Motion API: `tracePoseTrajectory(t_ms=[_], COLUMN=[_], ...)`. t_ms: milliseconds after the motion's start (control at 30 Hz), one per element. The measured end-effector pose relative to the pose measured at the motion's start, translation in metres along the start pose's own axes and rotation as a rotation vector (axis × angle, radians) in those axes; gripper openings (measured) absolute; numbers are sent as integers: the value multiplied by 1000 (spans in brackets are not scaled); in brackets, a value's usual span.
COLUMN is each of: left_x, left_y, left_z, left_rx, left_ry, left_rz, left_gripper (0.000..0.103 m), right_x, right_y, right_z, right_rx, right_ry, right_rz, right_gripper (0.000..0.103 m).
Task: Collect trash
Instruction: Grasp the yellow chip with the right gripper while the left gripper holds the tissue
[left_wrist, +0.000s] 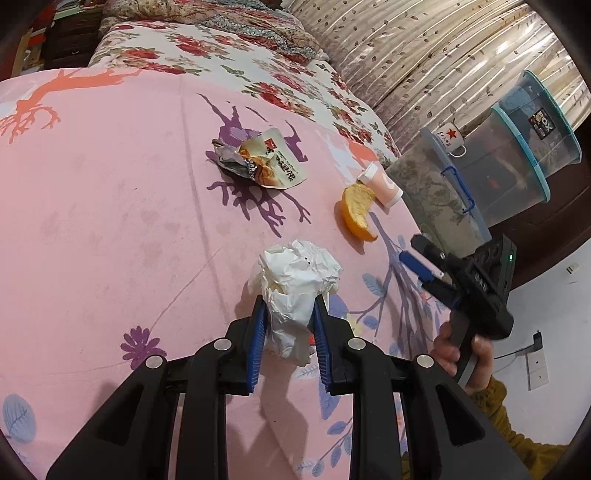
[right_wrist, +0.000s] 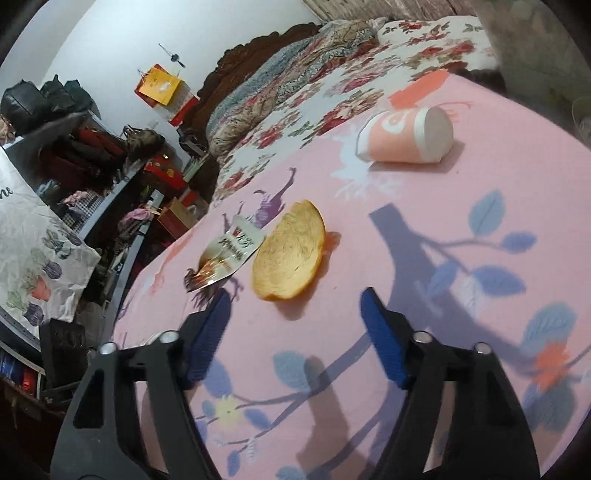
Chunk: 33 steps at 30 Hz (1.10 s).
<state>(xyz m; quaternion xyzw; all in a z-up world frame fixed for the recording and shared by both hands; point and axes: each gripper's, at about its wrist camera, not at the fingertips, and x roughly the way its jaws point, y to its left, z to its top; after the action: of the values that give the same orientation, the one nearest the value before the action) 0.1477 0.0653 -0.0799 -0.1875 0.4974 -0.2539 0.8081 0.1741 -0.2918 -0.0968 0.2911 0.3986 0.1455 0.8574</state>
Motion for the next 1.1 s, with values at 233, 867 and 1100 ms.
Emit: tracePoseTrajectory(t_ms=[233,867,1100], left_x=[7,-1,1], left_y=[4,-3,-16], left_z=[-2,-3,-15], left_rx=[-8,10,38], left_ry=[16,1,21], left_rz=[10,-14,-17], left_gripper=[23,23,23], right_x=[31,23,-14], right_y=[-3,22,22], right_z=[40,-14,-70], right_rx=[-17,-5,34], right_ry=[4,115,119], right_rz=[-24,127,177], right_gripper=[65,12,12])
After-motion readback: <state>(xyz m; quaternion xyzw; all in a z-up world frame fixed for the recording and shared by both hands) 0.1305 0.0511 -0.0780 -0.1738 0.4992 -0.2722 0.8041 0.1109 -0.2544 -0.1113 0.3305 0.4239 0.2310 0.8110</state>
